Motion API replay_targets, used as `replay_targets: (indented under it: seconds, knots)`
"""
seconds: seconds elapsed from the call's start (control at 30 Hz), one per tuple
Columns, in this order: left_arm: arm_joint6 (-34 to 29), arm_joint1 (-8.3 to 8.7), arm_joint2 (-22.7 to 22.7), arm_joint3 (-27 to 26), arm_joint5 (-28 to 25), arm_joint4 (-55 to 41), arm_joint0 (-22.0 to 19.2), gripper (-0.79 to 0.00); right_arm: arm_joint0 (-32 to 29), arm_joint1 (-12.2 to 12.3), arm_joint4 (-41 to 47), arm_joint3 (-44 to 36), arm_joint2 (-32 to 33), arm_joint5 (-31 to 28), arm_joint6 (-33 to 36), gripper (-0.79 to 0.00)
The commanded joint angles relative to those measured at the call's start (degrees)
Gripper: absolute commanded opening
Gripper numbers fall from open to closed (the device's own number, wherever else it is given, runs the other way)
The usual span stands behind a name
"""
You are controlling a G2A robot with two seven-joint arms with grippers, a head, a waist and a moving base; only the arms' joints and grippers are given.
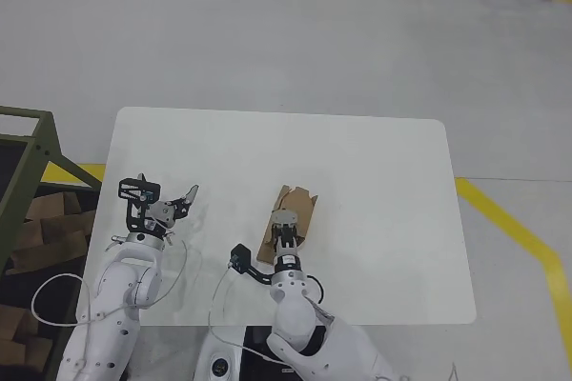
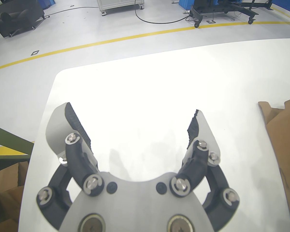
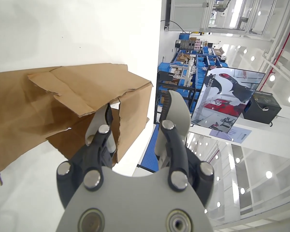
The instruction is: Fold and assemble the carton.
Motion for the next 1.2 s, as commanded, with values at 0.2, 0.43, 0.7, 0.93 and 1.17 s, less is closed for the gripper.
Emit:
replay_targets:
  seconds: [0.2, 0.43, 0.7, 0.93, 1.17]
  knots:
    - [0.0, 0.00, 0.0, 0.0, 0.0, 0.0, 0.0, 0.000, -0.6, -0.8, -0.6, 0.6, 1.3, -0.1, 0.0, -0.622]
    - [0.0, 0.00, 0.0, 0.0, 0.0, 0.0, 0.0, 0.000, -0.9, -1.3, -1.0, 1.4, 2.5, -0.4, -0.6, -0.785]
    - [0.0, 0.00, 0.0, 0.0, 0.0, 0.0, 0.0, 0.000, -1.8, -1.7, -1.6, 0.5, 4.2, 1.0, -1.9, -0.785]
    - [0.0, 0.00, 0.0, 0.0, 0.0, 0.0, 0.0, 0.000, -5.0, -0.3, 1.0, -5.0, 9.5, 4.2, -11.4, -0.785]
    - [0.0, 0.00, 0.0, 0.0, 0.0, 0.0, 0.0, 0.000, -8.1, 2.4, 13.9, -9.6, 21.1, 2.5, -32.3, -0.785]
